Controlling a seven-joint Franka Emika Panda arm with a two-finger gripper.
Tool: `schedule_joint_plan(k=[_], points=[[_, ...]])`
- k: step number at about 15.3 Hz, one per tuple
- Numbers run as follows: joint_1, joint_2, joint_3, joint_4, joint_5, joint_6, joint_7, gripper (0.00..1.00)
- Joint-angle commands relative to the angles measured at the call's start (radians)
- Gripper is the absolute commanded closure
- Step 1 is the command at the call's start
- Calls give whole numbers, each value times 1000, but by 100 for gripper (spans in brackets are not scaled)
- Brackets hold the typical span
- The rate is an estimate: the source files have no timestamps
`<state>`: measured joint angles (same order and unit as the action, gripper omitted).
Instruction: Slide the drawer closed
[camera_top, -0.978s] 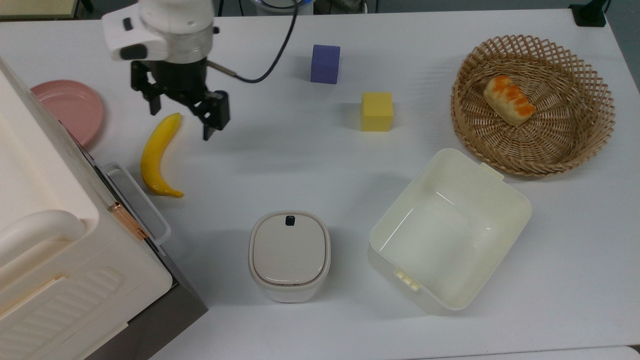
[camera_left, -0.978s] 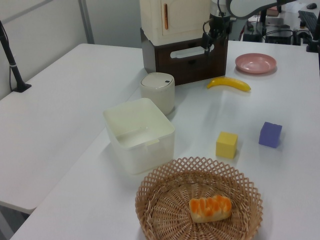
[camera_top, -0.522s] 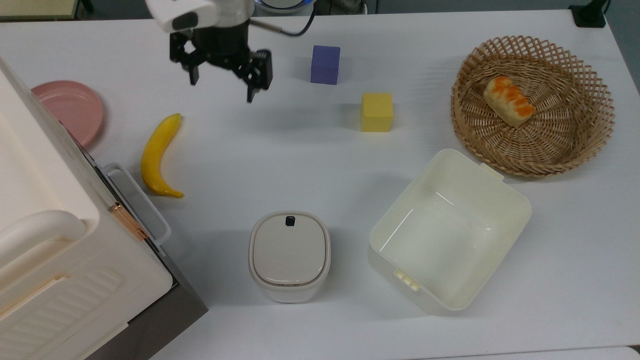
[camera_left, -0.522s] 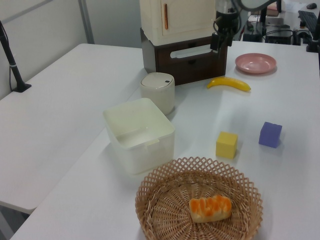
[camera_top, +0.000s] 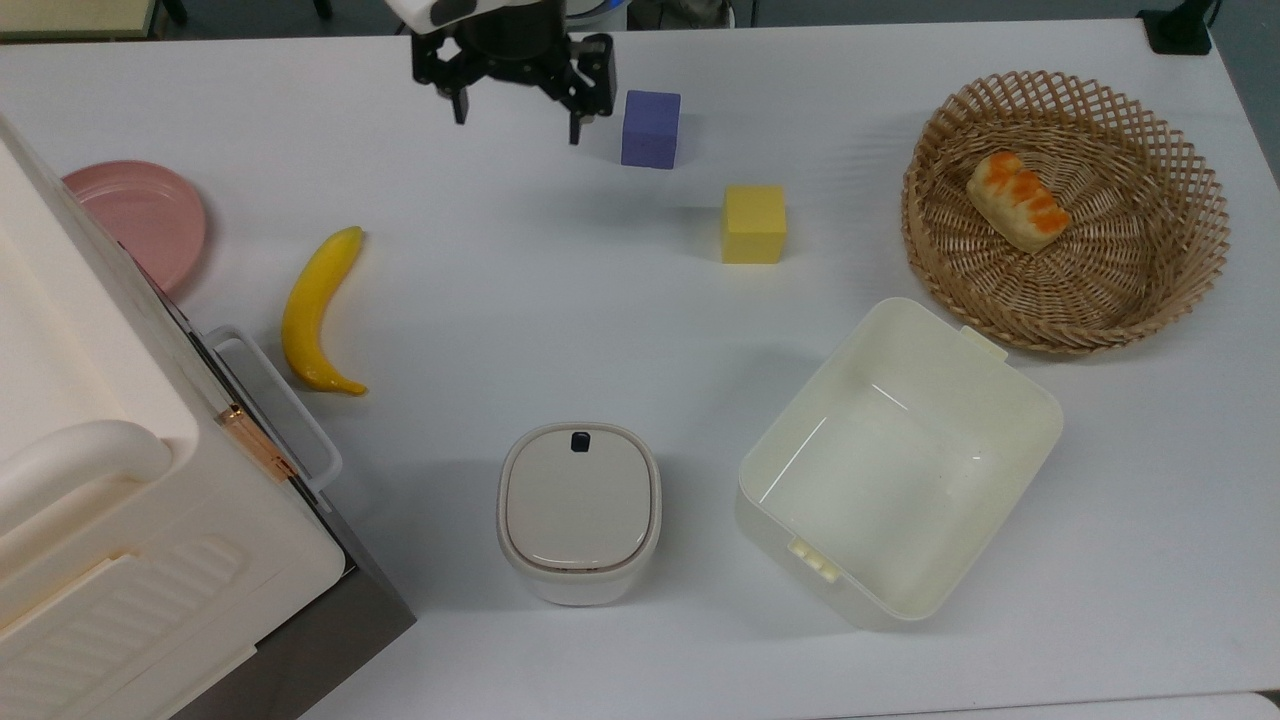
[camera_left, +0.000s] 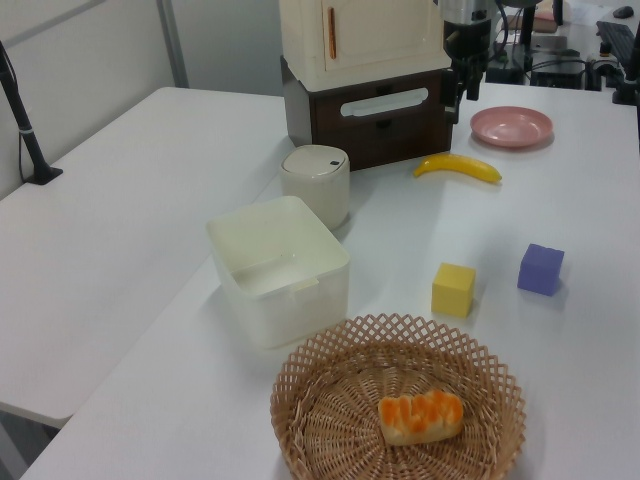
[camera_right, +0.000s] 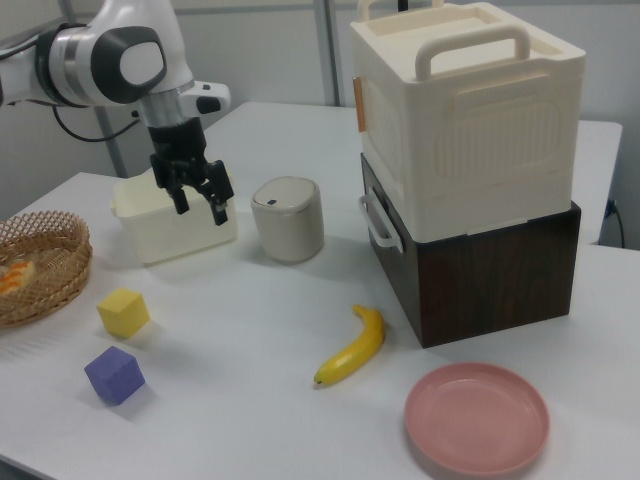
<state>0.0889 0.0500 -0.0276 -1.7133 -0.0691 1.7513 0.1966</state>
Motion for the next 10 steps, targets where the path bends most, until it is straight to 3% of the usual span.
schedule_joint_plan(k=[1,10], points=[[8,-55,-6,-26,64,-32,-26,0],[11,-53,-9,-23,88,-30,-32,0]])
